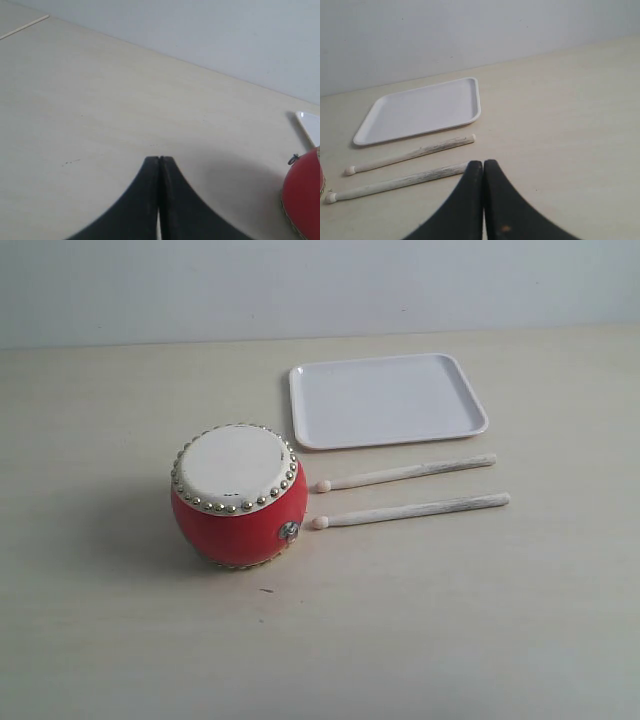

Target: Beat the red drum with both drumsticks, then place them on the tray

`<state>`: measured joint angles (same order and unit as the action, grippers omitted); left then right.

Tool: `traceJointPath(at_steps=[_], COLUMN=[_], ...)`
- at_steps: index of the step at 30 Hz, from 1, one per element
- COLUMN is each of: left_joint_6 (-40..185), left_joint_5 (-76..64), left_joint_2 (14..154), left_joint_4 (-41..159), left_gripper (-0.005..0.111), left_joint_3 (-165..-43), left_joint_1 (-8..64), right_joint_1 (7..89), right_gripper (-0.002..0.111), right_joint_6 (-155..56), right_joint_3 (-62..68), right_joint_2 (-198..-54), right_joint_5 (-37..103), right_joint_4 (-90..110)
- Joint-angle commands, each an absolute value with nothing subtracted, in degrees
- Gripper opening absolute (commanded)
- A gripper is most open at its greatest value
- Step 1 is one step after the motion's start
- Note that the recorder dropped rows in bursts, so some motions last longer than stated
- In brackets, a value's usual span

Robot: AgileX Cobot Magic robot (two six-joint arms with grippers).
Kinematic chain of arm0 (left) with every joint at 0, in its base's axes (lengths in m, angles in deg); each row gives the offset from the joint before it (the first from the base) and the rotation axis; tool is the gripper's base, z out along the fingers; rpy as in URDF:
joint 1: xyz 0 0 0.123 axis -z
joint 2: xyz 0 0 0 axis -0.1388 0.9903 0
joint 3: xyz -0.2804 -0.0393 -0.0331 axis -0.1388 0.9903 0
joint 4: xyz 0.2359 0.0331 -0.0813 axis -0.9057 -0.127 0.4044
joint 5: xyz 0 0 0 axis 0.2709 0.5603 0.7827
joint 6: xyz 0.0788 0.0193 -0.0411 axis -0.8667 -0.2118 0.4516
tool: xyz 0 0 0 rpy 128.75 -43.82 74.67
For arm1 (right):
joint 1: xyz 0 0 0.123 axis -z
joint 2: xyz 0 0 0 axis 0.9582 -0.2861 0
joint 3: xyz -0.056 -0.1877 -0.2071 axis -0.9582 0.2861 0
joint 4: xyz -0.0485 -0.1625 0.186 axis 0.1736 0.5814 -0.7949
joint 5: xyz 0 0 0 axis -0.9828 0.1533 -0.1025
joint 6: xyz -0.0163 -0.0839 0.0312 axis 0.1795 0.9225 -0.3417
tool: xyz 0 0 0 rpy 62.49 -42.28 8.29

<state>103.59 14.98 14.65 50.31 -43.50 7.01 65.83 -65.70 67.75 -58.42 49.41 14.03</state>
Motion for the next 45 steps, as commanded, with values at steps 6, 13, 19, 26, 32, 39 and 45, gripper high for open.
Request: traceJointPath(at_steps=[6,13,19,26,32,39,45], left_joint_6=[103.78,103.78,103.78,103.78,103.78,103.78,103.78], left_joint_5=[14.55,14.55,14.55,14.55,14.55,14.55,14.55], left_joint_2=[14.45,14.45,14.45,14.45,14.45,14.45,14.45], left_joint_4=[50.12,50.12,50.12,50.12,50.12,50.12,50.12], left_gripper=[0.000,0.000,0.000,0.000,0.000,0.000,0.000], left_joint_3=[-43.30,-43.30,-43.30,-43.30,-43.30,-43.30,-43.30], left_joint_1=[6.94,6.94,6.94,6.94,6.94,6.94,6.94], right_joint_1=[66.03,66.03,66.03,66.03,66.03,66.03,66.03], right_gripper=[0.000,0.000,0.000,0.000,0.000,0.000,0.000], right_joint_6=[-65.70,-65.18,-65.28,-64.75,-68.72,-88.25,-96.96], right_joint_3=[67.99,67.99,67.99,67.99,67.99,67.99,67.99], right_joint_2=[-58.17,-58.17,-58.17,-58.17,-58.17,-58.17,-58.17], right_joint_5=[48.13,46.27,46.13,48.69,40.50,4.29,-8.00], right_joint_4=[19.96,28.08,52.87,88.00,98.30,93.01,73.94])
